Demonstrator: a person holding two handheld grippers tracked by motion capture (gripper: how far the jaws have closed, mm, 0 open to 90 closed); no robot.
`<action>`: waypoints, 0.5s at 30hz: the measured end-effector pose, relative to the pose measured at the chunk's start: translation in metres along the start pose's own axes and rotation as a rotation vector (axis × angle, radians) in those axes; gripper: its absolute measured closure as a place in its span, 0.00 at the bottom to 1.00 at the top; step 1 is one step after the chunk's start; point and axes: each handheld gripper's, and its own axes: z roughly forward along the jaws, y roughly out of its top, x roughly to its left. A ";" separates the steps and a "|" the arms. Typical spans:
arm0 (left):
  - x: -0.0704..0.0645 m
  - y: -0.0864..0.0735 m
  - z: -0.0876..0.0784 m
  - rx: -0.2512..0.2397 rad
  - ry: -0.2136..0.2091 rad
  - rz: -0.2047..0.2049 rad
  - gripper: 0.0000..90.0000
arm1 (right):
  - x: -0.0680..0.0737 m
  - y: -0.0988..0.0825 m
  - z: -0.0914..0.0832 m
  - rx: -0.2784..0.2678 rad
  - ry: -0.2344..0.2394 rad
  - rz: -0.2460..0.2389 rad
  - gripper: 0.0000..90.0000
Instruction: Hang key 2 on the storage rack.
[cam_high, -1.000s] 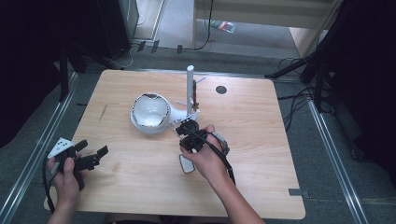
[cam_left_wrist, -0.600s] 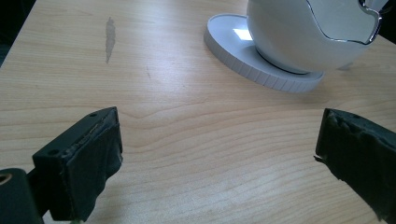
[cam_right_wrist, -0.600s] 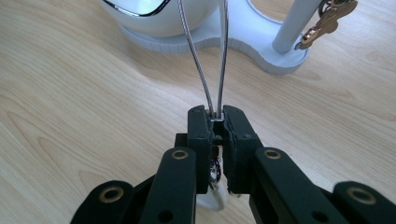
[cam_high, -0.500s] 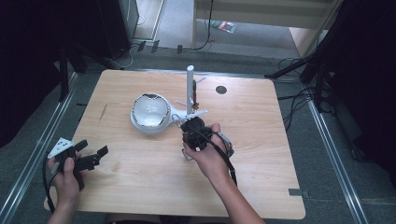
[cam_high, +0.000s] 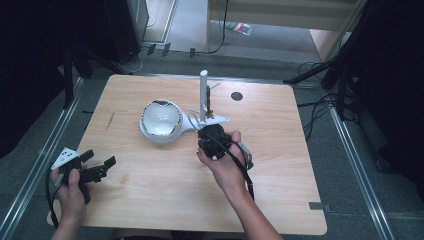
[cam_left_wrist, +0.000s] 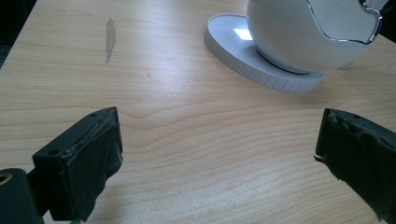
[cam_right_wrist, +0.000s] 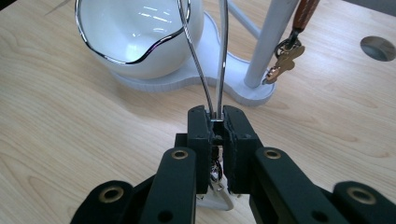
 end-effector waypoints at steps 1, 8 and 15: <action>0.000 0.000 0.000 0.000 0.000 0.000 0.01 | -0.001 0.000 0.000 -0.002 -0.003 0.002 0.93; -0.002 0.000 0.000 0.003 0.025 0.022 0.01 | -0.005 -0.001 -0.005 -0.050 -0.033 0.017 0.93; -0.003 0.000 0.001 0.004 0.031 0.024 0.01 | -0.008 -0.001 -0.009 -0.108 -0.082 0.028 0.93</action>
